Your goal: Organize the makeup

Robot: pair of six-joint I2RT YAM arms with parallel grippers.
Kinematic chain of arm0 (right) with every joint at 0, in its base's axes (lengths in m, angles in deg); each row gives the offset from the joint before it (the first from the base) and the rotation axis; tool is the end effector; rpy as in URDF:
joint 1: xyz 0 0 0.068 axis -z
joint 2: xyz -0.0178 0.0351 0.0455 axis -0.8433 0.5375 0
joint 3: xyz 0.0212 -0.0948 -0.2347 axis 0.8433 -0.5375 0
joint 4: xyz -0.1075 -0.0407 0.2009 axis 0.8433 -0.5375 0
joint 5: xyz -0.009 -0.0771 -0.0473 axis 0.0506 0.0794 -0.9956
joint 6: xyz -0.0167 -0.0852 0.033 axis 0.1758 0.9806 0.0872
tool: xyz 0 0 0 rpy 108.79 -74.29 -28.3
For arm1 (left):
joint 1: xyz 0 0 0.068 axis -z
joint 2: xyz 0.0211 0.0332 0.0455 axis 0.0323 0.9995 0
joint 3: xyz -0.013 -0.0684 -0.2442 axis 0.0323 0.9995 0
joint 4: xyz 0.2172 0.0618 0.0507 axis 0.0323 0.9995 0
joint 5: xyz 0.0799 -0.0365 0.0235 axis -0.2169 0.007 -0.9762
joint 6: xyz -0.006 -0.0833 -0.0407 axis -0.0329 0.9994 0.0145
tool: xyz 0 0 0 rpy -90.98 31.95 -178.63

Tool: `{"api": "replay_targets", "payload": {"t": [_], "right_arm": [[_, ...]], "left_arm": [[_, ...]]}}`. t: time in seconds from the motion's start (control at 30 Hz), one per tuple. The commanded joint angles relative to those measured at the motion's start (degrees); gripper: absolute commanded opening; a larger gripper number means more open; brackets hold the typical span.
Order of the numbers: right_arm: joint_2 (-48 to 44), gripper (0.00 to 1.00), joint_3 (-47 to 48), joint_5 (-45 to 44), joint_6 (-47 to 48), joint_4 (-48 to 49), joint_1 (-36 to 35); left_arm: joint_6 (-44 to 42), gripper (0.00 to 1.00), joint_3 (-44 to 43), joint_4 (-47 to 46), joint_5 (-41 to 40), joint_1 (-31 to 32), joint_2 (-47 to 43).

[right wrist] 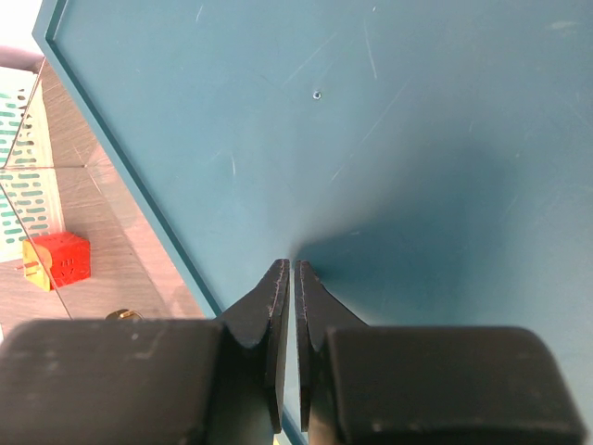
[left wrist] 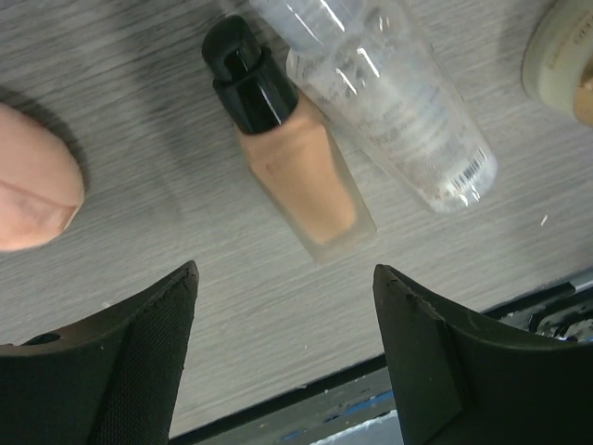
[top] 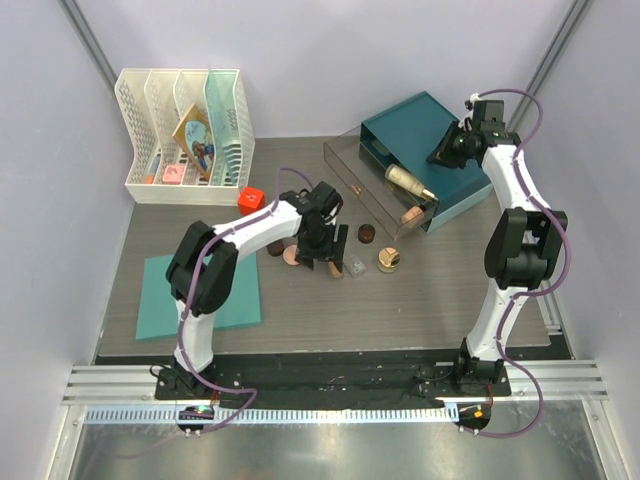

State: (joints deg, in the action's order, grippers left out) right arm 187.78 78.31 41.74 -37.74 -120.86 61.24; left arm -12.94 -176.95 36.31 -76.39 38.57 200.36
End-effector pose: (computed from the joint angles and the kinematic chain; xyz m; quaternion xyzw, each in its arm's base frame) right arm 0.4489 -0.0016 0.2487 0.1300 0.9033 0.2105 0.3505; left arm 0.2804 -0.2575 0.1508 0.0802 0.9812 -0.1591 0.0734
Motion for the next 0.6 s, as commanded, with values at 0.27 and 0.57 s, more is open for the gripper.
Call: {"api": "replay_targets", "payload": {"t": [0.27,0.57], "right_arm": [[4.2,0.13,-5.5,-1.4,1.8,-14.4,-1.0],[4.4,0.13,-5.4,-1.4,1.8,-14.5,-1.0]], "left_arm": [[4.0,0.73,-4.6,-3.7,0.5,0.0,6.3],[5.2,0.64,-4.7,-2.5,-2.7,0.0,8.1]]}}
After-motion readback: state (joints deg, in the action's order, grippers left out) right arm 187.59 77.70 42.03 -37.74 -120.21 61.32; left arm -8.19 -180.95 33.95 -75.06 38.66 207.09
